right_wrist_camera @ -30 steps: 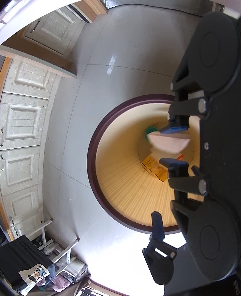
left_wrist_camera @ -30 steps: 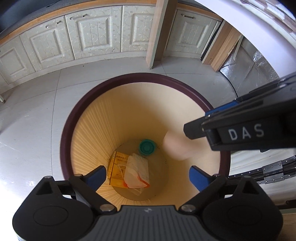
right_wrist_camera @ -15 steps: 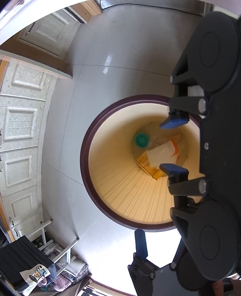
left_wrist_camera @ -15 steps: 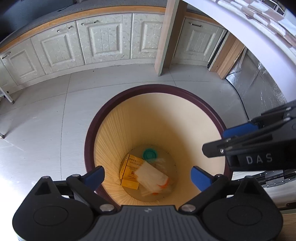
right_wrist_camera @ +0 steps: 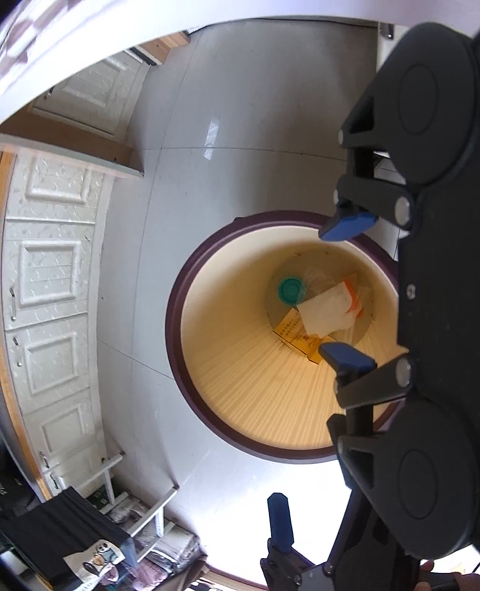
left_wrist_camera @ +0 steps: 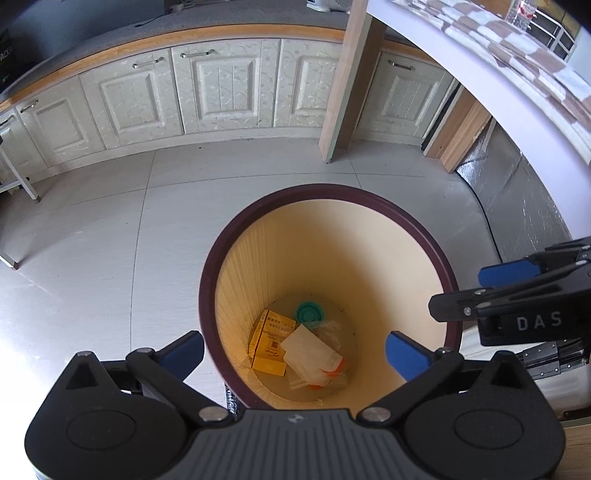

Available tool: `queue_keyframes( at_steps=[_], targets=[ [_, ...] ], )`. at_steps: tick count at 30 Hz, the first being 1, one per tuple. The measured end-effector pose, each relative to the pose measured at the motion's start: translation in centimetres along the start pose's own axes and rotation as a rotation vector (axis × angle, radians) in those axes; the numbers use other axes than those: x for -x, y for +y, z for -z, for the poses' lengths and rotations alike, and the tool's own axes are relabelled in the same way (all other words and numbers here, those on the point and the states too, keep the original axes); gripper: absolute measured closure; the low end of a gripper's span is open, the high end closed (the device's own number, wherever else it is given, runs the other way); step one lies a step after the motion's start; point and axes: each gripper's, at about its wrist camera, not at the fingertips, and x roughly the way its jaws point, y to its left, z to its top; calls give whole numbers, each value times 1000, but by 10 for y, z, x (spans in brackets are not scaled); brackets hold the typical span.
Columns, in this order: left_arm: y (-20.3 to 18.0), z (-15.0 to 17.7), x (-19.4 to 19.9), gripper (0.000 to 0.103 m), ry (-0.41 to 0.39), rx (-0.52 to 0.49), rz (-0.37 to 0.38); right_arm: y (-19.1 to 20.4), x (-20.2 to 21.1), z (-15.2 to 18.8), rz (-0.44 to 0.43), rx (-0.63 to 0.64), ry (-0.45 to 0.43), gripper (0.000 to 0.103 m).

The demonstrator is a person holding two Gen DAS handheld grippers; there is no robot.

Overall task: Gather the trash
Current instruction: 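Move both tools back from the wastebasket toward the table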

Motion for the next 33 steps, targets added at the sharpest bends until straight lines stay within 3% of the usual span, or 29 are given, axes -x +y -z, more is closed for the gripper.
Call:
queue_keyframes(
  at_steps=[4,12,14,18,28,33],
  targets=[
    [2,2,8,0,-9,9,-16,-2,12,2,7,-23,-46,25],
    [10,9,24,0,-22,44,-27,-5,19,14,65,-44,-80,17],
    [13,11,28,0,-27,55,-30,-5,20,19,71,-42,-82,7],
    [17,16,39,0,-41,71,-33,-3,24,29,75,-46,-97,0],
    [26,33,74,0,-106,96,-59,4,49,51,74,-85,-137,0],
    [27,39,102,0,-154,103,-63,15,78,58,61,-72,-198,0]
  ],
)
